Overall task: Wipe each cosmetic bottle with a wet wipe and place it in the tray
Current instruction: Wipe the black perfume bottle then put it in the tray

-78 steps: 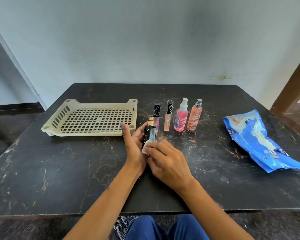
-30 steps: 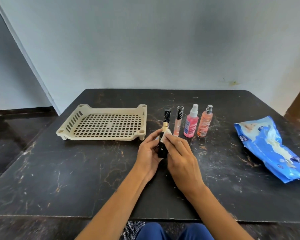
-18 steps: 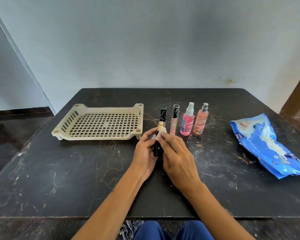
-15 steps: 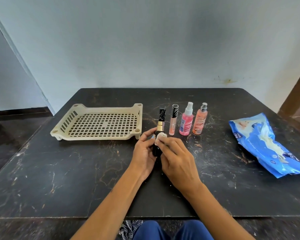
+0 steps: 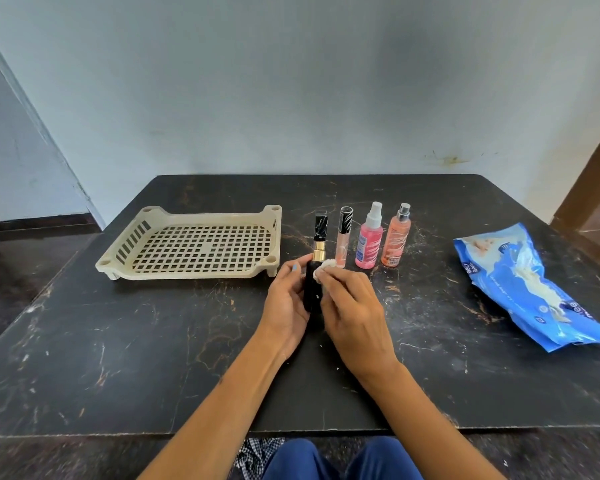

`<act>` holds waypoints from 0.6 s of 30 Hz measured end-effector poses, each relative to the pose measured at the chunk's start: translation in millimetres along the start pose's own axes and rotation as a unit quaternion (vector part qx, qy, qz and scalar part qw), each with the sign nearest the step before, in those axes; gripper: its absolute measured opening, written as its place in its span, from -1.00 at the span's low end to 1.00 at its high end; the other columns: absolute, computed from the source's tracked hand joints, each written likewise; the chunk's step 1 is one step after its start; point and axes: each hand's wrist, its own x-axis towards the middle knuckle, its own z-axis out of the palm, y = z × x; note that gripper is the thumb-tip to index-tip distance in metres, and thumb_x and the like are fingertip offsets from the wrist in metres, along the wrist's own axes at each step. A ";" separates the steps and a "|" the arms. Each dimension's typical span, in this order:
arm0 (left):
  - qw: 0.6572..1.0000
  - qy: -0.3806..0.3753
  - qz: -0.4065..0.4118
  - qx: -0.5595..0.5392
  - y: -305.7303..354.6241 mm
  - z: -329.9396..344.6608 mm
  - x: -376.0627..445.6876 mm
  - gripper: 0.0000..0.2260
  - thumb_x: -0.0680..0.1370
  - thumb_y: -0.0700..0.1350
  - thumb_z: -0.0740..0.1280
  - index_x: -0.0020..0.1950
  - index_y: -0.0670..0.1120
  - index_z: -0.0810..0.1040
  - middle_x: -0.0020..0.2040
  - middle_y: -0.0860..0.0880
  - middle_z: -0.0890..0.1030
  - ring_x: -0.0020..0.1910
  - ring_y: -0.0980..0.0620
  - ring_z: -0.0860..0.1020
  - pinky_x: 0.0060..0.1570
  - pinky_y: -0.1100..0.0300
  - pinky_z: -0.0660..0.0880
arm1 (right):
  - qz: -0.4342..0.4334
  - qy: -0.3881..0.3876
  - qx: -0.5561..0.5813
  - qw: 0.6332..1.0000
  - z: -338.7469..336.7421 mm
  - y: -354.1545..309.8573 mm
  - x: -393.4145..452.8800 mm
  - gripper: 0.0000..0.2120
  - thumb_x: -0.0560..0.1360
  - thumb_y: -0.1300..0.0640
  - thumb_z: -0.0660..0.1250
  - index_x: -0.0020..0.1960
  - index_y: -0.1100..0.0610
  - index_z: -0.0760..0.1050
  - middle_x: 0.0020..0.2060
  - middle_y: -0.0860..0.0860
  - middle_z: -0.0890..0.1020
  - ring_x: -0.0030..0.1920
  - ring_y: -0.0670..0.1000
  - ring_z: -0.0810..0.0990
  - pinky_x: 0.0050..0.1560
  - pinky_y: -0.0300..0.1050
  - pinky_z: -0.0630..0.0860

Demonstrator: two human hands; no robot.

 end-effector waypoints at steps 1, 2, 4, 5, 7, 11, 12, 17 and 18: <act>1.000 0.002 -0.003 -0.002 0.3 -0.1 -0.2 -0.75 0.62 -0.16 0.06 0.14 -0.15 0.51 -0.08 -0.15 0.63 -0.14 0.03 0.60 -0.12 0.23 0.56 | -0.016 -0.015 0.011 1.000 -1.4 -2.1 -0.1 -0.75 0.49 0.35 0.24 0.11 0.35 0.60 0.04 0.17 0.62 0.02 0.13 0.58 0.11 -0.18 0.50; 1.000 0.005 -0.006 -0.002 0.8 -0.6 -0.4 -0.74 0.63 -0.15 0.06 0.15 -0.15 0.51 -0.10 -0.15 0.61 -0.15 0.02 0.58 -0.11 0.21 0.54 | -0.035 -0.032 0.024 0.999 -3.5 -4.6 -0.6 -0.73 0.49 0.34 0.21 0.11 0.35 0.59 0.04 0.17 0.63 0.02 0.12 0.57 0.12 -0.16 0.51; 1.000 0.005 -0.014 0.003 2.3 -1.3 -1.2 -0.76 0.62 -0.19 0.07 0.15 -0.13 0.51 -0.14 -0.13 0.60 -0.23 0.03 0.57 -0.18 0.22 0.54 | -0.067 -0.059 0.045 0.995 -7.3 -8.5 -2.5 -0.71 0.47 0.33 0.18 0.09 0.33 0.60 0.01 0.13 0.64 -0.01 0.10 0.57 0.12 -0.14 0.52; 1.000 0.006 -0.018 0.005 3.0 -1.3 -1.7 -0.77 0.61 -0.23 0.08 0.13 -0.12 0.51 -0.17 -0.12 0.60 -0.28 0.04 0.58 -0.23 0.23 0.55 | -0.075 -0.060 0.046 0.994 -8.1 -8.7 -3.5 -0.72 0.47 0.34 0.19 0.07 0.32 0.61 -0.02 0.12 0.65 -0.03 0.10 0.58 0.10 -0.15 0.53; 1.000 0.008 -0.024 0.004 3.7 -0.1 -2.1 -0.76 0.58 -0.30 0.11 0.10 -0.10 0.52 -0.20 -0.11 0.59 -0.33 0.06 0.57 -0.28 0.27 0.55 | -0.073 -0.047 0.034 0.996 -7.0 -6.7 -4.5 -0.77 0.48 0.33 0.23 0.03 0.31 0.63 -0.05 0.10 0.66 -0.05 0.09 0.60 0.09 -0.16 0.54; 1.000 0.013 -0.018 -0.003 4.4 1.3 -2.0 -0.72 0.54 -0.36 0.12 0.11 -0.11 0.50 -0.16 -0.12 0.56 -0.22 0.03 0.54 -0.20 0.28 0.53 | -0.053 -0.027 -0.011 0.998 -1.2 -3.6 -2.8 -0.79 0.53 0.26 0.26 0.03 0.31 0.64 0.00 0.13 0.66 -0.01 0.06 0.58 0.09 -0.17 0.53; 1.000 0.015 -0.019 -0.008 4.9 1.2 -2.1 -0.73 0.54 -0.36 0.12 0.11 -0.11 0.50 -0.16 -0.13 0.57 -0.22 0.03 0.54 -0.21 0.28 0.53 | -0.060 -0.029 -0.009 0.998 -1.1 -3.7 -2.7 -0.80 0.52 0.27 0.27 0.02 0.30 0.65 -0.01 0.12 0.66 -0.03 0.06 0.59 0.09 -0.18 0.53; 0.999 0.020 -0.020 -0.026 5.1 2.1 -1.6 -0.74 0.57 -0.34 0.08 0.06 -0.11 0.51 -0.12 -0.15 0.58 -0.26 0.01 0.58 -0.27 0.26 0.56 | -0.064 -0.028 -0.006 0.998 -2.5 -2.3 -6.1 -0.82 0.47 0.29 0.27 -0.08 0.27 0.65 -0.11 0.08 0.66 -0.13 0.05 0.59 0.00 -0.19 0.54; 0.999 0.019 -0.019 -0.029 4.7 2.3 -1.4 -0.74 0.57 -0.34 0.09 0.06 -0.11 0.51 -0.12 -0.14 0.59 -0.27 0.03 0.59 -0.26 0.27 0.56 | -0.047 -0.016 -0.011 0.999 -1.3 -1.2 -5.2 -0.80 0.48 0.28 0.26 -0.06 0.28 0.65 -0.10 0.09 0.66 -0.10 0.04 0.57 -0.03 -0.18 0.54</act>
